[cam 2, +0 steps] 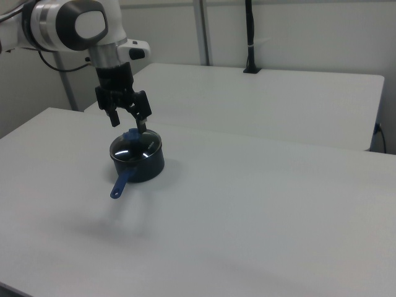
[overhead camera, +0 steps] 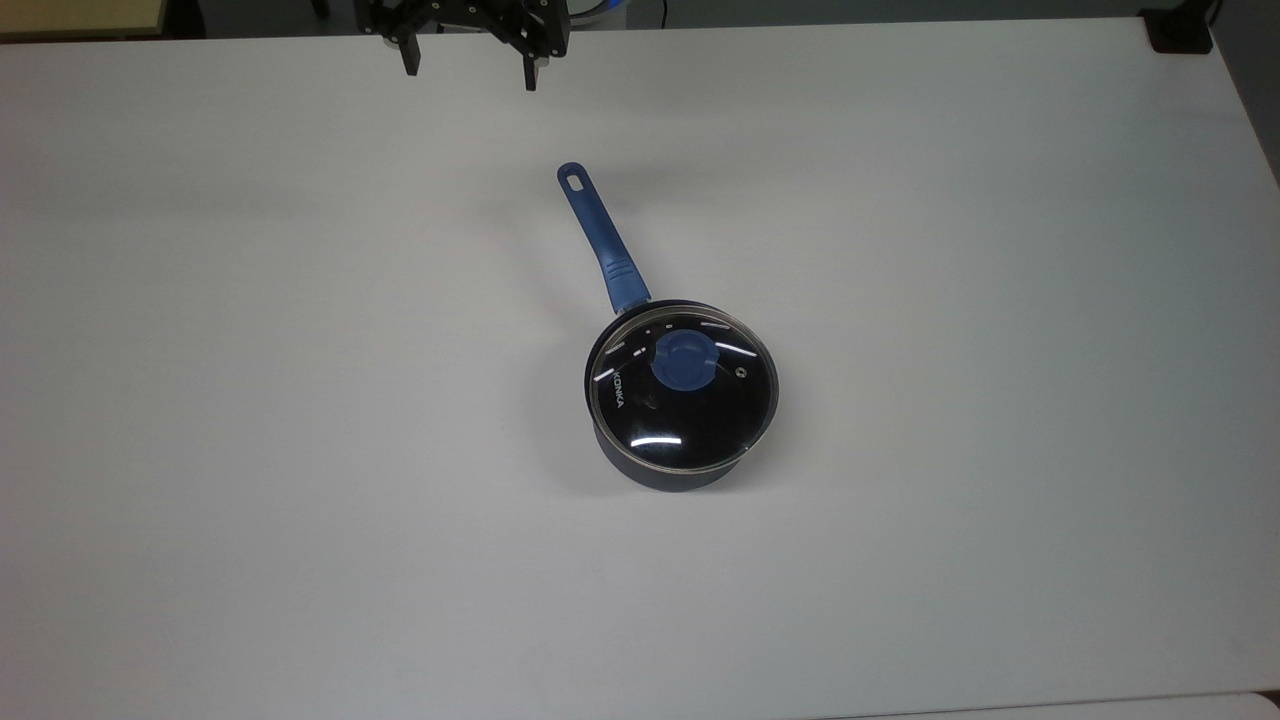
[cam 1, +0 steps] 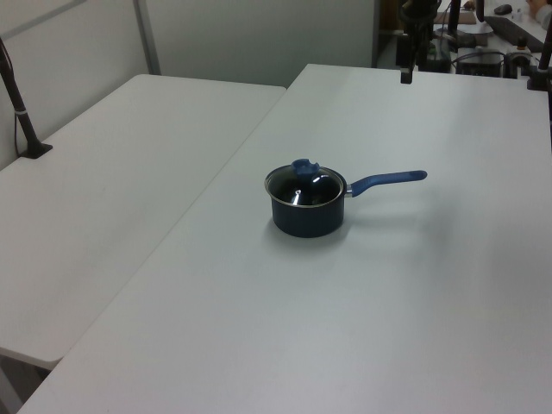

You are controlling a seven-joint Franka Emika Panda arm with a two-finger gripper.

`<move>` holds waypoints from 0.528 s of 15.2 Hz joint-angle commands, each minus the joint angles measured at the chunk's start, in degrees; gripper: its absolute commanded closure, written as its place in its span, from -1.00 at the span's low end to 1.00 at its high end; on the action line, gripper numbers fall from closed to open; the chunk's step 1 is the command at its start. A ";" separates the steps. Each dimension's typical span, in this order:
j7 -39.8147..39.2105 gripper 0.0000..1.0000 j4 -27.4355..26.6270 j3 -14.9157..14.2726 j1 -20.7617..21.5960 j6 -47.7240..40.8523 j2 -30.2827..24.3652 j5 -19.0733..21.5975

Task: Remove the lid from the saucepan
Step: 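Move the gripper over the saucepan and lower it to the blue lid knob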

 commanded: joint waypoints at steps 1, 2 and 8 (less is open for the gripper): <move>-0.14 -1.00 0.19 -0.02 -0.07 0.39 -0.41 -0.50; -0.14 -1.00 0.19 -0.02 -0.07 0.39 -0.41 -0.49; -0.32 -1.00 2.47 -0.02 -0.07 -3.48 -0.06 -0.05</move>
